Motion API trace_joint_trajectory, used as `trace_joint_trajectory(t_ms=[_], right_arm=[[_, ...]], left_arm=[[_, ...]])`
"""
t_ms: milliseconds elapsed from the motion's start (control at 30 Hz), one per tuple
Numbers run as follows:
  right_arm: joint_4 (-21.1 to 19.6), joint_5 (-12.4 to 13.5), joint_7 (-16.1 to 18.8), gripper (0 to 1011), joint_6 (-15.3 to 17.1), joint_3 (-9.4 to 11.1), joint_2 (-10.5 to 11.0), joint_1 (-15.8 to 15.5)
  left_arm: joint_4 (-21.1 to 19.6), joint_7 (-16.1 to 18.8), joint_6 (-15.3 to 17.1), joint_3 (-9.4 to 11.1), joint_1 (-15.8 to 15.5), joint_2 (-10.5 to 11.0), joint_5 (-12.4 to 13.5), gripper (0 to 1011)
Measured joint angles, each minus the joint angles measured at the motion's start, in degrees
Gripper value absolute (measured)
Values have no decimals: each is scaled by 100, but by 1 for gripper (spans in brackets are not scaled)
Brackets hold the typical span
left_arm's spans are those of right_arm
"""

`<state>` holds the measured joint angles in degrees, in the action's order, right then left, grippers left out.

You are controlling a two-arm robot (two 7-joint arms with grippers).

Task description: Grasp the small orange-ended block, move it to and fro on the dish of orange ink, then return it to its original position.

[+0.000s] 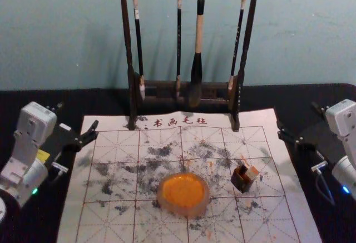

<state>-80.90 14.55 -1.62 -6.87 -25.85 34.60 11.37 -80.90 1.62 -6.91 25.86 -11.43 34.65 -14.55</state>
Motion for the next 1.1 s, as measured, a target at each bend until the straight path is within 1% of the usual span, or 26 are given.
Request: trace_joint_trajectory(t_ms=[1100], right_arm=[[1,0,0,1000,-4,-1,4,6]], left_arm=[[0,0,0,0,0,0,0,1001]])
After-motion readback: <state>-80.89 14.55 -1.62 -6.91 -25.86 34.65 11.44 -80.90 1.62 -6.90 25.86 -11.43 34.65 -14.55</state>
